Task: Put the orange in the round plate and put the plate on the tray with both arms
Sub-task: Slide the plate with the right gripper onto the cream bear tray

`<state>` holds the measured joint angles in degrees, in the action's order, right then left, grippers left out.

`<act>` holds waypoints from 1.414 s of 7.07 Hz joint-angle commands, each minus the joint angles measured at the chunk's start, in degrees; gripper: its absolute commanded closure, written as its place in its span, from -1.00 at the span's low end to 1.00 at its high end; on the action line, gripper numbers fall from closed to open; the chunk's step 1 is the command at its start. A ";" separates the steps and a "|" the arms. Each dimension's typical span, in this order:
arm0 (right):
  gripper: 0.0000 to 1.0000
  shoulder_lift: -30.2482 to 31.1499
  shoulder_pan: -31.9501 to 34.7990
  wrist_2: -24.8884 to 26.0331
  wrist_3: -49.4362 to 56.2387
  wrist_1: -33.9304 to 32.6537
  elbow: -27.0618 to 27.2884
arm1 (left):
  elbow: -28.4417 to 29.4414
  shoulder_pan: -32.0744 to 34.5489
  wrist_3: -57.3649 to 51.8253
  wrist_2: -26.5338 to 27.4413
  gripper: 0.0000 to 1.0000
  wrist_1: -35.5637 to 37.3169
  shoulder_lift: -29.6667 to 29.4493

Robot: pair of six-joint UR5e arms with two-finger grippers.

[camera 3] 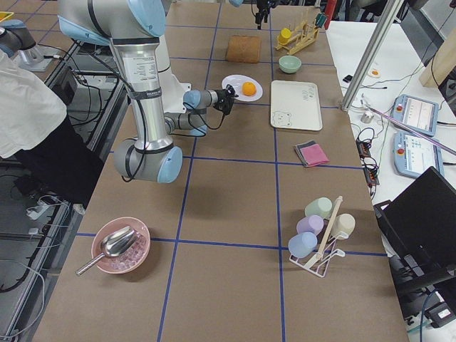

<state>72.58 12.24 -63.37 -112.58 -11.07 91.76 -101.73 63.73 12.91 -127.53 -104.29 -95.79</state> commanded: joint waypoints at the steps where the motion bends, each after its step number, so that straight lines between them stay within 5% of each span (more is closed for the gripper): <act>1: 1.00 -1.03 1.88 2.55 0.07 -0.52 -0.43 | -0.05 0.08 0.01 0.00 -0.98 0.05 0.08; 4: 1.00 -10.49 9.71 2.55 -0.54 -2.97 -14.00 | -1.72 0.17 0.10 -0.09 -0.98 0.22 0.34; 6: 1.00 -18.67 12.35 2.55 -4.72 -14.10 -19.49 | -1.81 0.17 0.10 0.00 -0.98 0.22 0.34; 8: 1.00 -23.52 13.07 4.38 -12.28 -17.22 -26.41 | -1.81 0.17 0.10 0.00 -0.98 0.22 0.43; 10: 1.00 -23.98 13.07 5.01 -16.95 -17.31 -27.33 | -1.81 0.08 0.10 0.00 -0.98 0.22 0.34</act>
<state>49.13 25.26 -58.81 -126.44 -28.10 65.28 -103.55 63.85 13.01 -127.53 -104.06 -95.42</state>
